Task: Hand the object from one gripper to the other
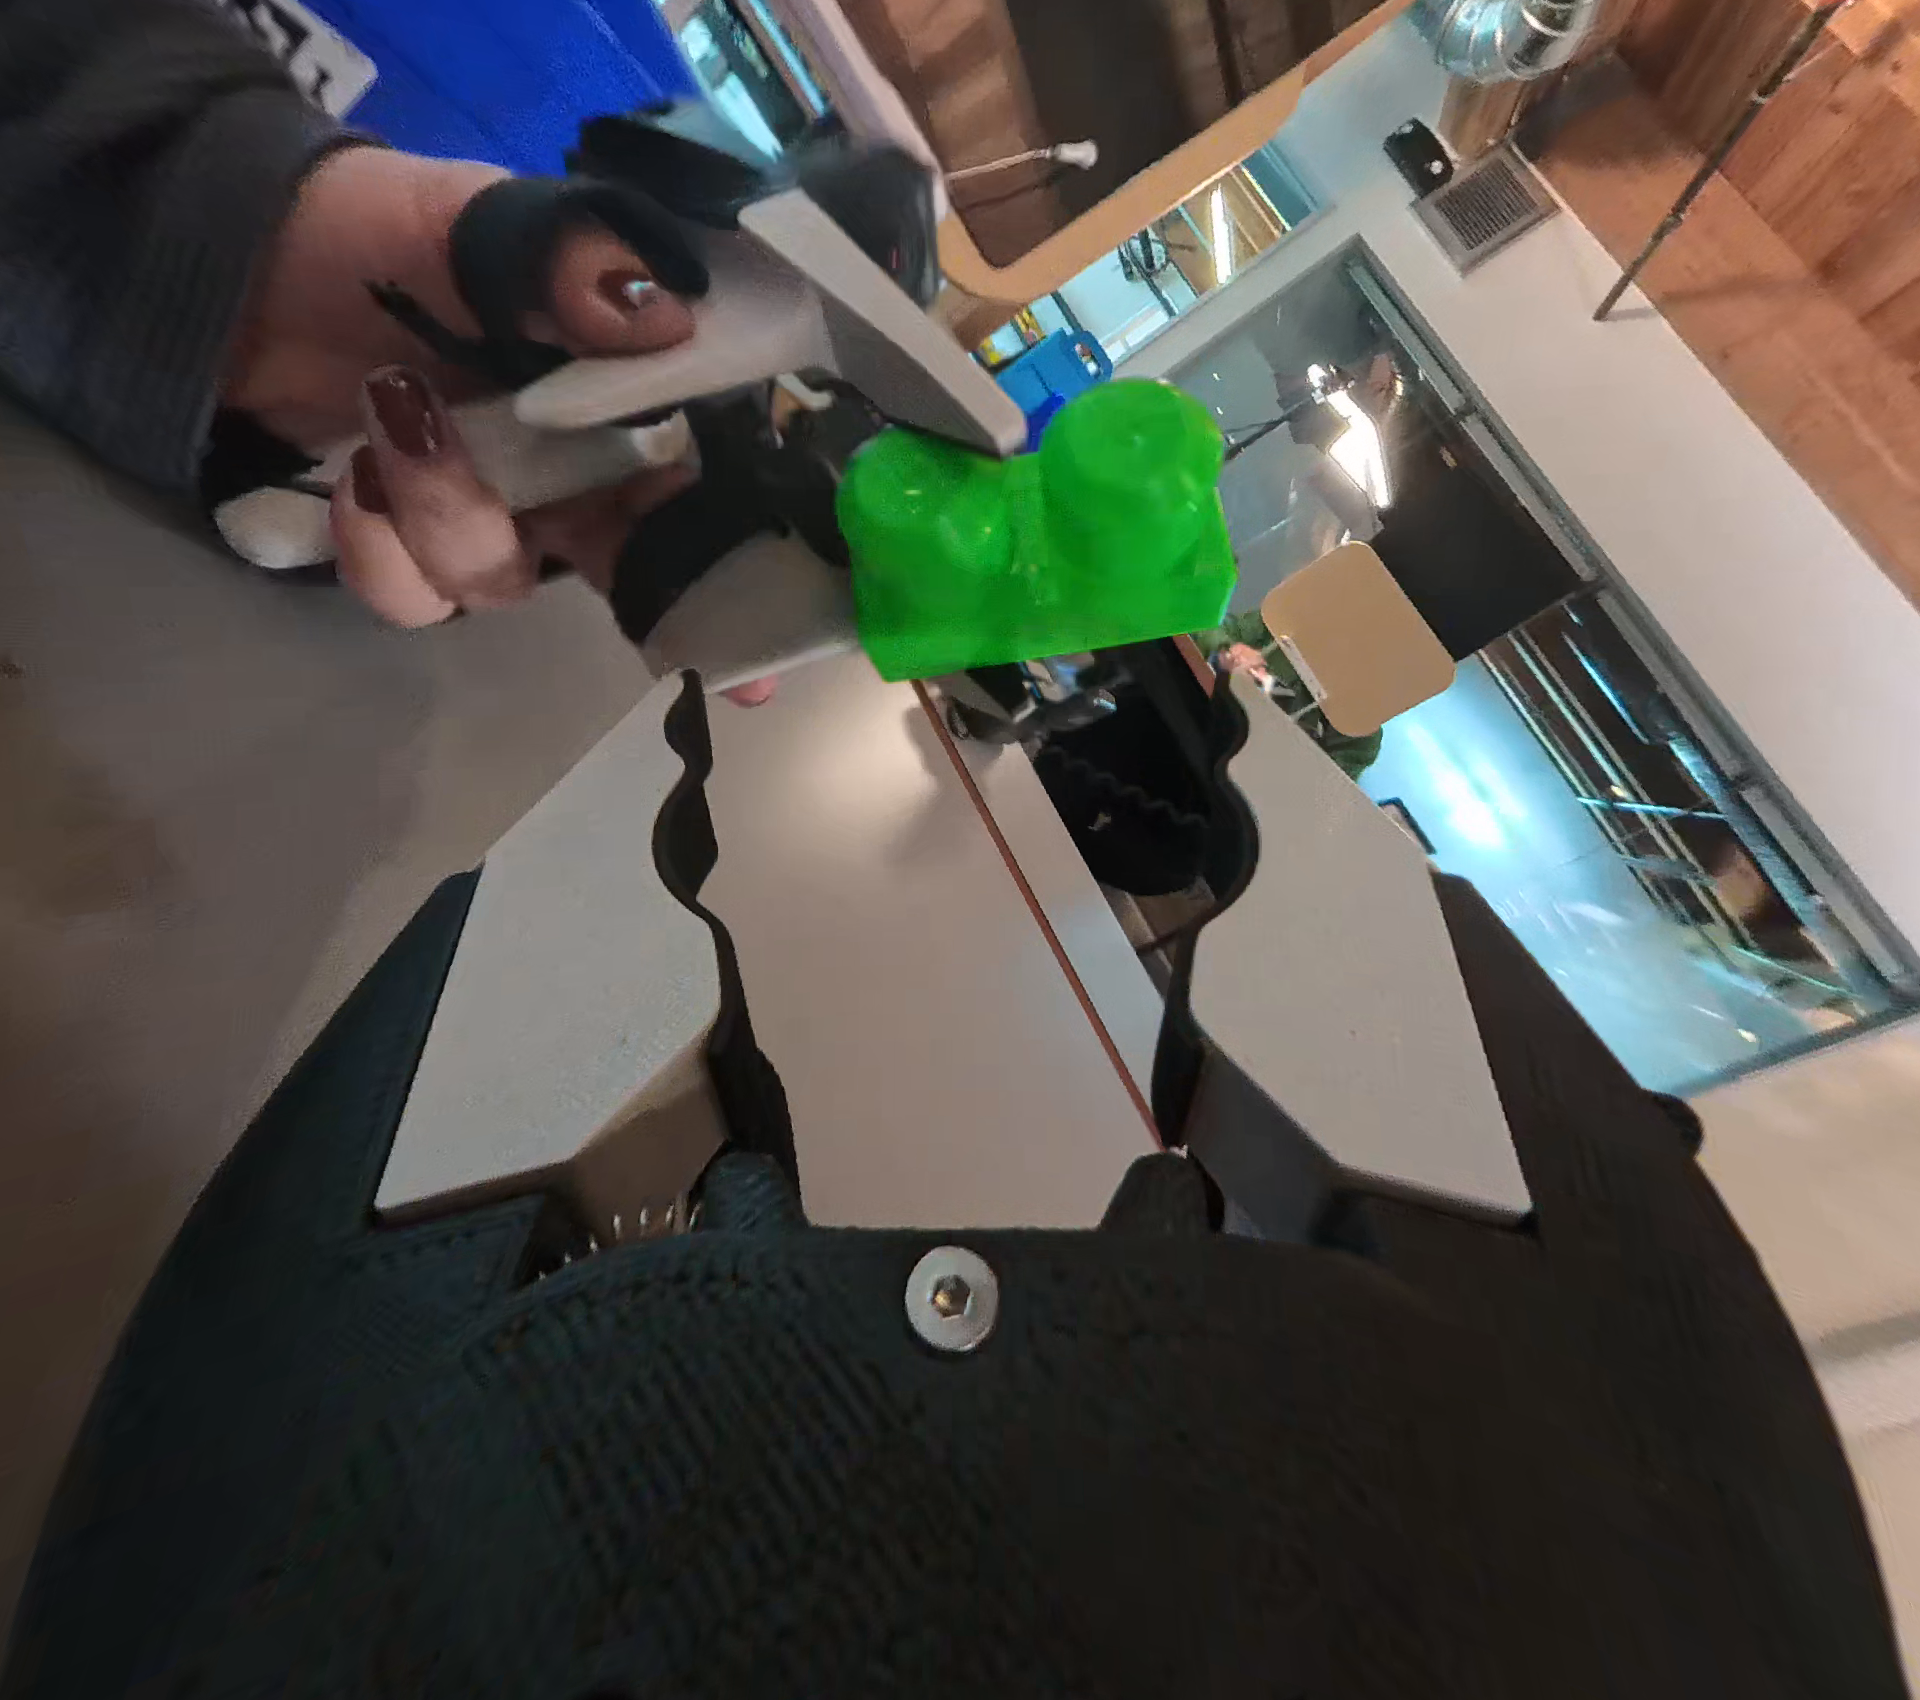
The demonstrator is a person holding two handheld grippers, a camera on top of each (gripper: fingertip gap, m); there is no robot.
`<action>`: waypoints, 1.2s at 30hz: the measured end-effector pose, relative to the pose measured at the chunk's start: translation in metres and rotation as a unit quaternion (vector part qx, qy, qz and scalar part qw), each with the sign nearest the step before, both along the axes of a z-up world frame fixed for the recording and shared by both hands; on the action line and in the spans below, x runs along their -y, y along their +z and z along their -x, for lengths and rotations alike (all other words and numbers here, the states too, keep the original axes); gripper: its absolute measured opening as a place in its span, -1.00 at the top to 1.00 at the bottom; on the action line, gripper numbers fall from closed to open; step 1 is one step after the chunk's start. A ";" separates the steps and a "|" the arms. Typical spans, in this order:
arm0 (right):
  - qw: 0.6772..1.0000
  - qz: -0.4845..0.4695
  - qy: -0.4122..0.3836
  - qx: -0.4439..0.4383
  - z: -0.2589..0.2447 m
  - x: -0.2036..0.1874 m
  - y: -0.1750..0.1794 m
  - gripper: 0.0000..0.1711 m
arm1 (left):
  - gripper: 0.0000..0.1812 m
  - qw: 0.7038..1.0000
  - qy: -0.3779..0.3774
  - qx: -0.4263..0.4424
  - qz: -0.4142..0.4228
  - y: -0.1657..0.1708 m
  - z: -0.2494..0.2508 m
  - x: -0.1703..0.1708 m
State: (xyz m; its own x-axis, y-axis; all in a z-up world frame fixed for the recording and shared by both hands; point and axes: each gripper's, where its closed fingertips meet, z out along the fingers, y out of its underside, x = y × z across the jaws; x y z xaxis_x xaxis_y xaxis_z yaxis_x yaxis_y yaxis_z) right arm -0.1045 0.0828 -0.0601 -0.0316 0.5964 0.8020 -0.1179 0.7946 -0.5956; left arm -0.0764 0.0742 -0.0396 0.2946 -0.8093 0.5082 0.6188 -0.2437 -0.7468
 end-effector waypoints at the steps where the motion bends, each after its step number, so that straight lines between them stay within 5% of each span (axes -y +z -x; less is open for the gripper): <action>1: 1.000 0.017 0.013 -0.004 -0.002 0.003 0.004 -0.11 | 0.48 0.998 -0.046 0.036 0.011 0.002 0.000 0.005; 7: 0.998 0.026 0.038 -0.038 -0.007 0.015 0.019 -0.11 | 0.49 0.987 -0.097 0.118 0.043 0.005 0.011 0.004; 19: 0.999 0.029 0.032 -0.005 -0.003 0.012 0.008 0.13 | 0.49 0.987 -0.128 0.041 0.082 -0.011 -0.021 0.003; 23: 0.984 0.164 0.065 0.028 -0.006 0.004 0.015 0.13 | 0.04 0.999 -0.035 0.035 0.018 0.002 -0.001 -0.001; 25: 0.962 0.252 0.088 0.059 -0.007 -0.001 0.016 0.13 | -0.12 0.996 0.080 -0.040 -0.021 0.000 0.011 -0.010; 28: 0.901 0.391 0.137 0.125 -0.009 -0.004 0.013 0.13 | -0.27 0.951 0.241 -0.186 -0.048 -0.014 0.026 -0.025; 36: 0.759 0.553 0.184 0.292 -0.013 0.006 -0.021 0.13 | -0.36 0.889 0.330 -0.290 -0.127 -0.009 0.027 -0.022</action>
State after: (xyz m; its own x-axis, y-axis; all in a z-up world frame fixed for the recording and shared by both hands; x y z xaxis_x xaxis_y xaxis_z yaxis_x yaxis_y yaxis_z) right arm -0.0915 0.0771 -0.0811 -0.5168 0.7590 -0.3960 0.3293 -0.2507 -0.9104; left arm -0.1031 0.0963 -0.0490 0.9011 -0.4296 -0.0584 0.0570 0.2509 -0.9663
